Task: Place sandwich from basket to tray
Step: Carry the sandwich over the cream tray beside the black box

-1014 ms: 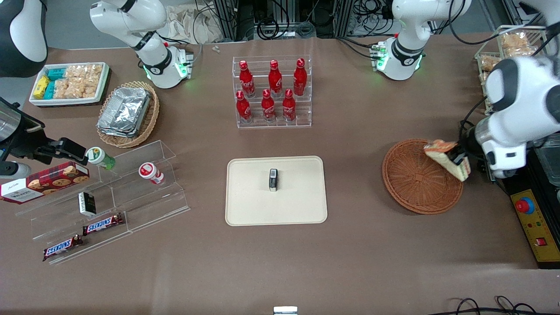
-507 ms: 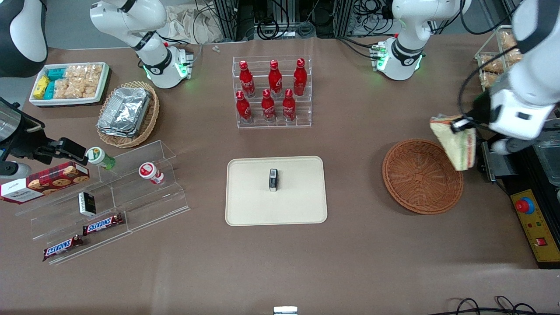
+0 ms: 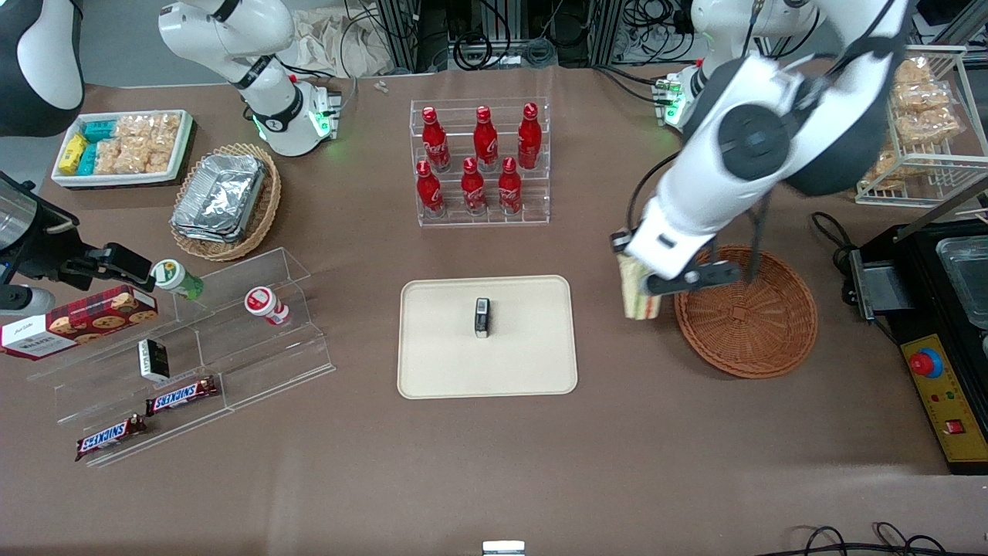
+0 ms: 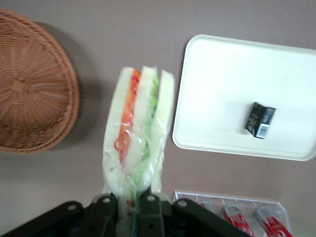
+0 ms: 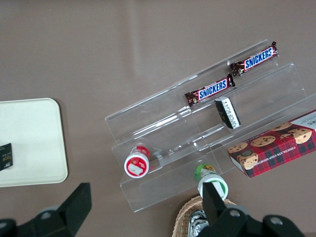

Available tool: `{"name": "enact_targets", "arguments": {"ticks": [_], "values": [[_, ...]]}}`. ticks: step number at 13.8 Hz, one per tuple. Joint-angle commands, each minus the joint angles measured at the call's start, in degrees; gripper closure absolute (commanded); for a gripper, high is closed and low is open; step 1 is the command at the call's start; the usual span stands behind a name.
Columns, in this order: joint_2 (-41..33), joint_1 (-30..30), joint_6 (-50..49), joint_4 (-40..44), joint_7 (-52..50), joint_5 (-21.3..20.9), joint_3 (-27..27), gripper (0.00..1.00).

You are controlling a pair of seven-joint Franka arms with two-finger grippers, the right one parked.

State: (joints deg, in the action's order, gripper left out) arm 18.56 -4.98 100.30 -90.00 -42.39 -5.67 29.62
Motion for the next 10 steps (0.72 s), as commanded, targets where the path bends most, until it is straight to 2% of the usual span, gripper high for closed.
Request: {"name": "enact_targets", "arguments": {"ticks": [1,6,10], "values": [[9.4,-7.7,3.1,2.5,-8.8,-8.6,0.1,1.0],[18.4,-9.7,16.7,1.8,-10.4,-11.7,0.0,1.0],[21.3,-9.8,24.3,-0.8,-10.4,-12.6,-0.1,1.0]]}}
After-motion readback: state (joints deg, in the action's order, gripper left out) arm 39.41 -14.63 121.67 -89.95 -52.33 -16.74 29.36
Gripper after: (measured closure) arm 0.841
